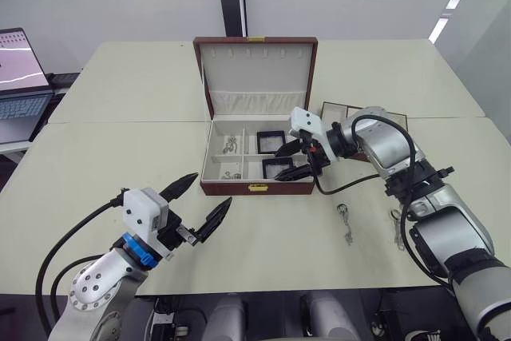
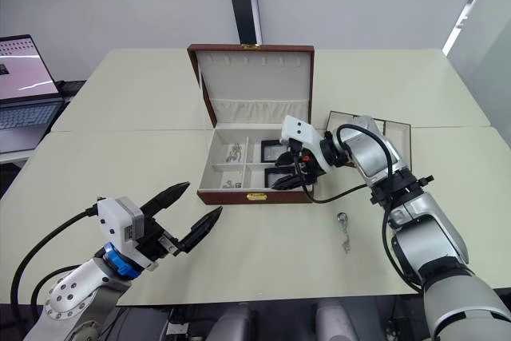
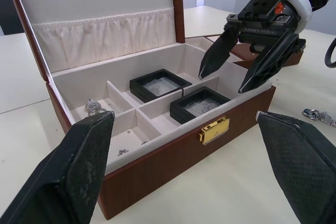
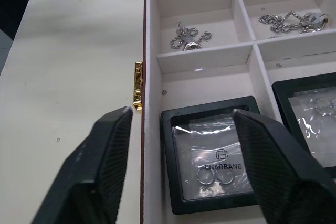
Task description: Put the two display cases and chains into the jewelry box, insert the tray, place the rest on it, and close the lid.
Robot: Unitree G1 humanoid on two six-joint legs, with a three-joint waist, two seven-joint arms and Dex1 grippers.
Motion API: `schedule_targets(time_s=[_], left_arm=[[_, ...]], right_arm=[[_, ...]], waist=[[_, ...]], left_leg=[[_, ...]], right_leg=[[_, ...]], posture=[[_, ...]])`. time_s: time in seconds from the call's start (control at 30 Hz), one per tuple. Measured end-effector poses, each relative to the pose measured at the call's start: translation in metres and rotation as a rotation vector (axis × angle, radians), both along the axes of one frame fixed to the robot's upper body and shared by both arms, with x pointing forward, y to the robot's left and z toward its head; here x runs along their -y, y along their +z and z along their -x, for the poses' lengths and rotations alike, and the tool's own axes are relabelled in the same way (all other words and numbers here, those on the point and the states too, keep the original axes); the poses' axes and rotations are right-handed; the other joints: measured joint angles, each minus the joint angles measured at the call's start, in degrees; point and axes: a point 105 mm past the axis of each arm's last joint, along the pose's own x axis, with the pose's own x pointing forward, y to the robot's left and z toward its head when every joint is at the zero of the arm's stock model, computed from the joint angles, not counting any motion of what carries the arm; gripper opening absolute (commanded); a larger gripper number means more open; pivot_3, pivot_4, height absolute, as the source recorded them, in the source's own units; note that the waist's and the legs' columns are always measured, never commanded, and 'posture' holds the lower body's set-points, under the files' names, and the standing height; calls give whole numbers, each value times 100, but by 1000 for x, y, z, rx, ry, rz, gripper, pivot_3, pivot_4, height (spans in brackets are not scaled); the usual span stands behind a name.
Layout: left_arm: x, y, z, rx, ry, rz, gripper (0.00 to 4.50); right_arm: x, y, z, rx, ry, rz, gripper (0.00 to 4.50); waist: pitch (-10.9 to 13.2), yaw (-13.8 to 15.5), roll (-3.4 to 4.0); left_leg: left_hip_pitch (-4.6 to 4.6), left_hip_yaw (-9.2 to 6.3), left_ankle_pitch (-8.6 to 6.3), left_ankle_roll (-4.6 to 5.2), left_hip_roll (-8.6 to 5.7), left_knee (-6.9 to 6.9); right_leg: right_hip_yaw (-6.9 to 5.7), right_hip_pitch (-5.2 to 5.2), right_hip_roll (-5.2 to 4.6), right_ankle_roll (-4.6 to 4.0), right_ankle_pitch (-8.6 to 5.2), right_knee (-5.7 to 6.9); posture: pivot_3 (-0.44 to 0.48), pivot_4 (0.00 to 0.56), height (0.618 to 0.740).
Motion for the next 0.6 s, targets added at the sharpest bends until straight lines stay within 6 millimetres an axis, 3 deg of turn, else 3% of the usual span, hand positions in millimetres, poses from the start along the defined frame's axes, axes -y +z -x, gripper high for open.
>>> schedule_targets(time_s=[0.13,0.37,0.6], left_arm=[[0,-1,-2,-11,-7,-12,4500],[-12,-4,-10,-87,-26,-34,4500],[-57,-1,-33,-124,53,-72,4500]], right_arm=[[8,11,-4,15,-30,-58,4448],[51,18,4,20,-132,-276,4448],[120,0,17,39,-373,-375,4448]], waist=[[0,1,0],[1,18,0],[1,5,0]], left_leg=[[-1,1,0,0,-1,0],[-8,0,0,1,-2,0],[-4,3,0,1,1,-1]], right_leg=[[1,0,-1,0,0,-1],[0,1,-3,0,0,-5],[0,1,2,0,0,-4]], posture=[[0,150,740],[0,150,740],[0,150,740]])
